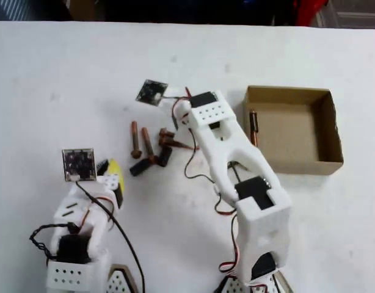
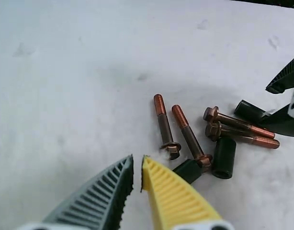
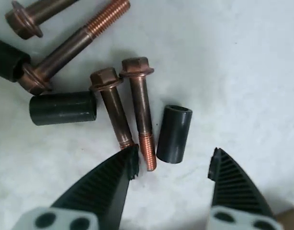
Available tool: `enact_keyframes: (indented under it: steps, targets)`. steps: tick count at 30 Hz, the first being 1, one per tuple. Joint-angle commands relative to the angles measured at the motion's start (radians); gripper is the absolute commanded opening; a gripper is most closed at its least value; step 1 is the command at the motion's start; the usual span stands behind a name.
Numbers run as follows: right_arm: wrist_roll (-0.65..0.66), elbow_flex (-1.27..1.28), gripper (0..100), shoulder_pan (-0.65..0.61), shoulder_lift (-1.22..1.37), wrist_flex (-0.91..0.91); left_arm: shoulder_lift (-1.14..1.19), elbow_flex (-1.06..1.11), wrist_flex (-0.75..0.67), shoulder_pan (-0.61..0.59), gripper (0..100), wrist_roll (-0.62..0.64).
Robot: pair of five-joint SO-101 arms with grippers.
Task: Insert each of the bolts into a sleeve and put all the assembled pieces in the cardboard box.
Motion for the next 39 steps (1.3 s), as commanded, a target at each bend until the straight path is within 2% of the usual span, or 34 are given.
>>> enact_keyframes:
  steps: [1,16,29,35,39]
  targets:
    - [0.003,-0.091,22.0,0.019,0.004,-0.031,-0.010,0.000,0.011,-0.008,7,-0.006]
    - [0.003,-0.130,22.0,0.010,0.119,-0.015,-0.010,0.000,0.011,-0.008,7,-0.006]
    - [-0.002,-0.287,21.7,0.025,0.269,-0.008,-0.010,0.000,0.011,-0.008,7,-0.006]
    - [0.005,-0.288,10.2,0.030,0.275,-0.008,-0.010,0.000,0.011,-0.008,7,-0.006]
    - [0.003,-0.290,8.8,0.030,0.280,-0.007,-0.010,0.000,0.011,-0.008,7,-0.006]
